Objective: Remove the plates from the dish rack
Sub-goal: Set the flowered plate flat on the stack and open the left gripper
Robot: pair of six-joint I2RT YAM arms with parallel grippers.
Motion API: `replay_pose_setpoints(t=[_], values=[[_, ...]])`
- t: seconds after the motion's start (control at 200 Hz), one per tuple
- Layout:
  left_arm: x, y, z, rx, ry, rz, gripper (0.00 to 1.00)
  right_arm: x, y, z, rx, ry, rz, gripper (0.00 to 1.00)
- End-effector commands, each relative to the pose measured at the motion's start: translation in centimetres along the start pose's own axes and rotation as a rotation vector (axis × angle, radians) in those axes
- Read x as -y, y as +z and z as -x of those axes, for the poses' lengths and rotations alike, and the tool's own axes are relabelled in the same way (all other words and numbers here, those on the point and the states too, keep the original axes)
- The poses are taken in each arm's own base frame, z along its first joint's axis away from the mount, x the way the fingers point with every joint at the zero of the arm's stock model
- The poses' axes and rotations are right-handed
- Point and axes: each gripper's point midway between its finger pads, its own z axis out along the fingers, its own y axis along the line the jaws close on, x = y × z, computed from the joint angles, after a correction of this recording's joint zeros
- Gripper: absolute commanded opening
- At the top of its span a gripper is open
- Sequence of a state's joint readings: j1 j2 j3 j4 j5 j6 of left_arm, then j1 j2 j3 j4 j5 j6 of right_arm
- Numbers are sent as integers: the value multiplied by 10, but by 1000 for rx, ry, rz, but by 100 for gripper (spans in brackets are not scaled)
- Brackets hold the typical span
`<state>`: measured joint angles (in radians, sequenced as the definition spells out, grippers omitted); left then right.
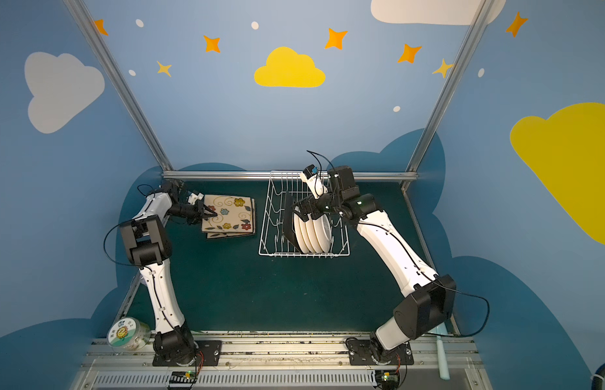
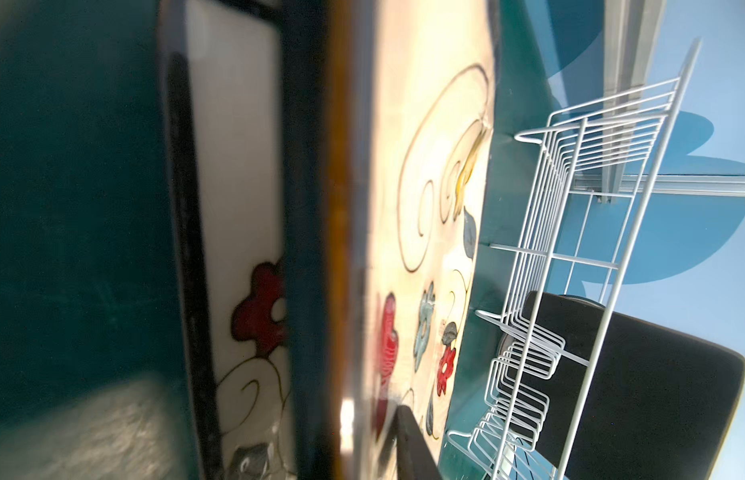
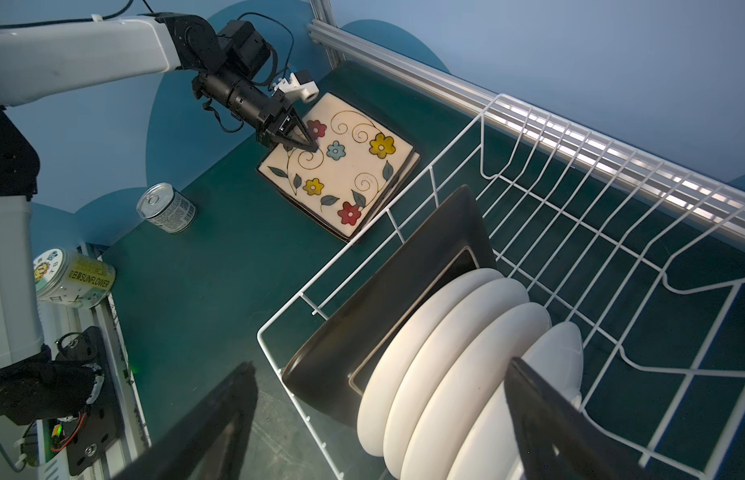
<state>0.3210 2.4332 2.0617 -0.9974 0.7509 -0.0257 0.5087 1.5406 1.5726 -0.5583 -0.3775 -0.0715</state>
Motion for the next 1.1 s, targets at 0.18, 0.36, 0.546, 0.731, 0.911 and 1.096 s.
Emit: replay_pose_setpoints(t=[0.18, 0.36, 0.546, 0.731, 0.911, 1.096], values=[[-10, -2, -3, -18, -28, 30, 33, -5, -2, 12, 14, -27, 3, 92], [-18, -3, -1, -14, -45, 43, 33, -6, -1, 12, 11, -32, 6, 92], [-25, -6, 1, -5, -51, 67, 33, -7, -1, 13, 11, -32, 6, 92], [-33, -14, 5, 14, -58, 110, 33, -6, 0, 12, 8, -34, 3, 92], [-32, -19, 14, 50, -51, 120, 35, -5, 1, 10, 1, -36, -2, 92], [-34, -21, 16, 63, -57, 142, 39, -4, 1, 8, -4, -40, -10, 92]])
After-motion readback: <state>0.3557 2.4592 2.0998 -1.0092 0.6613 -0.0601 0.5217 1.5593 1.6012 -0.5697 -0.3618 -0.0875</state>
